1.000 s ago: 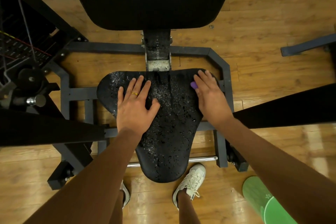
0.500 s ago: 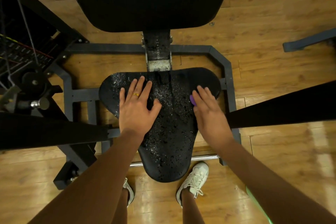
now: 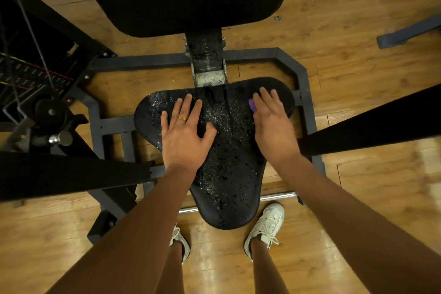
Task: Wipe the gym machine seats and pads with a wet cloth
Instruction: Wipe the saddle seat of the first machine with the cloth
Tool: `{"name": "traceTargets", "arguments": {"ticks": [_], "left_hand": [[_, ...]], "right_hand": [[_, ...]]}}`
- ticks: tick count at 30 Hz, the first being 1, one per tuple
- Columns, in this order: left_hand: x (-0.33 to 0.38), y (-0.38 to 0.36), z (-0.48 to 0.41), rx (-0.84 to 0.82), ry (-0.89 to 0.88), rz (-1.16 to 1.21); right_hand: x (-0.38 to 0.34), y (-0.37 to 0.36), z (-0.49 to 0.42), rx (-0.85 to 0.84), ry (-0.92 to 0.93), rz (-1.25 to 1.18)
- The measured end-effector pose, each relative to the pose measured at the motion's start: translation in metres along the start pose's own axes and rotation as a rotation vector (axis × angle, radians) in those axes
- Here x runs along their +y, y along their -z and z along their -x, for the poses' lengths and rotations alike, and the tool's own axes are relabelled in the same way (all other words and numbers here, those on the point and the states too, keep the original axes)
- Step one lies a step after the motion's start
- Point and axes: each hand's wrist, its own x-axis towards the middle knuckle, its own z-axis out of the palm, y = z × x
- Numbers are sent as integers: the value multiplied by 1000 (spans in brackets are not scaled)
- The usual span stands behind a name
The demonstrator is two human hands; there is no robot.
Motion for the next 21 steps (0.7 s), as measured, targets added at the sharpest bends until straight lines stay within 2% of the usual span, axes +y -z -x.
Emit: {"name": "traceTargets", "arguments": {"ticks": [4,6,9,14,17,21], "left_hand": [[3,0,4,0,-12,-1],[3,1,2,3,-9,3],[3,0,1,4,-2,3],[4,0,3,15,-14,16],[2,0,2,11,-12,13],[2,1,3,8,-15,20]], "right_hand": [[-26,-15,101,15,-71,-55],[-35,-19,122,22,-85,-84],[-31,-18,90,62,-128,-145],[-18,-17,15,145,-175,-84],[-20,-23,28,152,-140,-63],[-34,-27,98,119,-153,-121]]}}
